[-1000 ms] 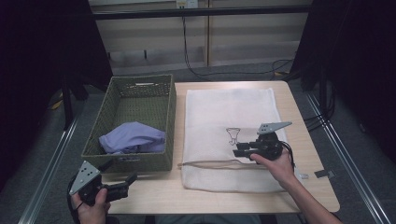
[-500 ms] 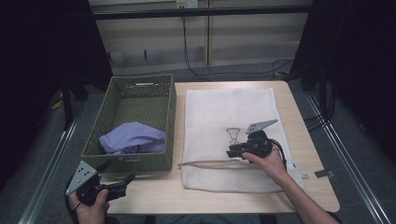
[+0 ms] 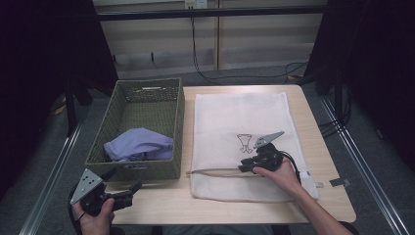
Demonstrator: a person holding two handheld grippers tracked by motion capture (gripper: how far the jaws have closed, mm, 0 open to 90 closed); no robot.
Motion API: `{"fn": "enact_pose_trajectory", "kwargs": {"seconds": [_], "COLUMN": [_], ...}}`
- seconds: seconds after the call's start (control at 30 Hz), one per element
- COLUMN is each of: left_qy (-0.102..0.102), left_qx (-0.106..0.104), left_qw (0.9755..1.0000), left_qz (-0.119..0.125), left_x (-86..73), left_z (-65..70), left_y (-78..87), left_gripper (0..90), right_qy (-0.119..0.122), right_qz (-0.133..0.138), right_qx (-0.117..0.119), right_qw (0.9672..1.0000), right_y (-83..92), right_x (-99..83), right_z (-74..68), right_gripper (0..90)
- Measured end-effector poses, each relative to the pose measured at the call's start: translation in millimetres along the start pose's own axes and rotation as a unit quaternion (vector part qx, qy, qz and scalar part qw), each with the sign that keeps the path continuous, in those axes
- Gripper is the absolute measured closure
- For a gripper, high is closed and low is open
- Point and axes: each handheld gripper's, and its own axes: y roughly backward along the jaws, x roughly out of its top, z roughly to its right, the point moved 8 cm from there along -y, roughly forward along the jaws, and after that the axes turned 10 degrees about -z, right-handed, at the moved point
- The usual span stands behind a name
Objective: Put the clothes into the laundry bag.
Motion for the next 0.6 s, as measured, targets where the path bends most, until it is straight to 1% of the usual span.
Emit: {"fn": "enact_pose_trajectory", "kwargs": {"seconds": [0.1, 0.17, 0.23, 0.27, 0.3, 0.33, 0.37, 0.4, 0.43, 0.47, 0.53, 0.6], "left_qy": [-0.002, -0.002, -0.002, -0.002, -0.002, -0.003, -0.003, -0.003, -0.003, -0.004, -0.003, -0.003], "left_qx": [0.001, 0.002, 0.003, 0.004, 0.004, 0.004, 0.004, 0.003, 0.008, 0.008, 0.006, 0.006], "left_qw": [1.0000, 1.0000, 1.0000, 1.0000, 1.0000, 1.0000, 1.0000, 1.0000, 1.0000, 1.0000, 1.0000, 1.0000], "left_qz": [0.000, 0.000, 0.000, 0.000, -0.001, -0.001, -0.001, -0.001, 0.000, 0.000, -0.001, -0.002], "left_x": [-0.1, -0.1, -0.2, -0.3, -0.3, -0.3, -0.3, -0.4, -0.3, -0.2, -0.5, -0.8], "left_z": [-0.2, -0.9, -1.2, -1.2, -1.1, -1.0, -1.0, -0.6, -0.9, -0.9, -0.7, -0.8], "left_y": [0.3, 0.3, 0.0, -0.2, -0.1, -0.2, -0.2, -0.4, -0.3, -0.3, -0.9, -1.4], "left_gripper": [2.5, 2.5, 2.5, 2.5, 2.5, 2.4, 2.5, 2.5, 2.5, 2.5, 2.5, 2.5], "right_qy": [0.003, 0.006, 0.008, 0.008, 0.003, 0.010, 0.010, 0.015, 0.021, 0.027, 0.036, 0.054], "right_qz": [-0.010, -0.009, -0.018, -0.015, -0.019, -0.015, -0.015, -0.013, -0.011, -0.010, 0.003, 0.008], "right_qx": [-0.010, -0.010, -0.017, -0.015, -0.018, -0.020, -0.020, -0.019, -0.018, -0.024, -0.025, -0.035], "right_qw": [0.9999, 0.9999, 0.9997, 0.9997, 0.9997, 0.9996, 0.9996, 0.9996, 0.9995, 0.9993, 0.9990, 0.9979], "right_y": [-4.0, -5.6, -6.9, -7.3, -6.3, -6.8, -6.8, -7.4, -7.4, -7.2, -7.3, -7.3], "right_x": [-2.2, -3.5, -6.9, -7.4, -8.9, -8.6, -8.6, -9.6, -10.0, -10.9, -12.3, -13.4], "right_z": [-1.8, -2.3, -0.4, 0.9, 1.6, 3.1, 3.1, 3.4, 3.5, 4.4, 5.5, 6.2], "right_gripper": [61.9, 60.6, 60.9, 61.2, 61.7, 62.4, 62.4, 63.5, 65.5, 67.9, 71.9, 73.4]}}
